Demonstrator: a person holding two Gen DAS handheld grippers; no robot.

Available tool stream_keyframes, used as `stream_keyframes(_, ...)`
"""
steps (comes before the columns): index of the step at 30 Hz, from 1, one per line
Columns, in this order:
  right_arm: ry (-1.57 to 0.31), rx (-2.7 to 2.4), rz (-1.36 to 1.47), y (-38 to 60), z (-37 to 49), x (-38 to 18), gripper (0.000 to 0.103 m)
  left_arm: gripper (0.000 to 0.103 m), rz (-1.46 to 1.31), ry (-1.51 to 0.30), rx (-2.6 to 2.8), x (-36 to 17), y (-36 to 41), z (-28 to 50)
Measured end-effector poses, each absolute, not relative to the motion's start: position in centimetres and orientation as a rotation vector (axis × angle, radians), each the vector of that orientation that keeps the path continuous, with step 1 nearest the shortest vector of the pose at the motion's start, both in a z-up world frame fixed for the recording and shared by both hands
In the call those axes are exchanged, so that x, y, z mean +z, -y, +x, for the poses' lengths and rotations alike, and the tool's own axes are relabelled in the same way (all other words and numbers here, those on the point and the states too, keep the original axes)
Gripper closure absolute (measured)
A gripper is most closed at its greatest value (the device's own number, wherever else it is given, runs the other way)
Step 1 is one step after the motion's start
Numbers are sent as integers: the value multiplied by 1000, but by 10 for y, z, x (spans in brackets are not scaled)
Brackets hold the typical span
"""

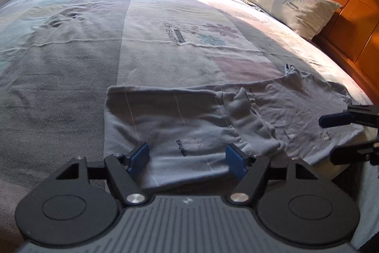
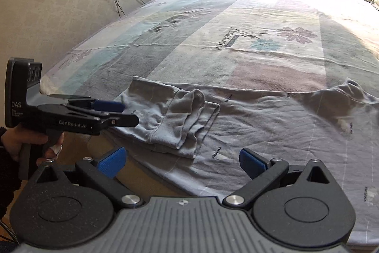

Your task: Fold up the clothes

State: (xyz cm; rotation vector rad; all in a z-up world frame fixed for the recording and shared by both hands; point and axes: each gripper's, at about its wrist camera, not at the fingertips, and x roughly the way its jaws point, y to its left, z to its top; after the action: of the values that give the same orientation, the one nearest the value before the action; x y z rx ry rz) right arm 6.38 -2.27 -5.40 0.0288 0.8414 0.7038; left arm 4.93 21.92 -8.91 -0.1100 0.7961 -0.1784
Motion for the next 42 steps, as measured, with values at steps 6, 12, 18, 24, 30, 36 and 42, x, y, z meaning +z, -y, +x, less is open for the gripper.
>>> stream_keyframes(6,-787,591,70,81,49,-44,0,32,-61,-767,-186,-59,-198,48)
stream_keyframes(12,-797,388,190,146,52,-66,0,31,-8,-749,-245,-47,-154,53)
stream_keyframes(18,-831,324,274,186,40,-81,0,32,-56,-874,-188,-81,-138,64)
stream_keyframes(24,-769,300,222,211,51,-75,0,31,-15,-830,-215,-44,-107,73)
stream_keyframes(30,-750,249,169,232,70,-80,0,29,-93,-809,-373,-15,-52,117)
stream_keyframes(36,-789,277,216,248,66,-109,0,29,-94,-828,-447,-20,15,179)
stream_keyframes(42,-736,326,236,255,57,-112,0,29,-131,-903,-416,-57,54,229)
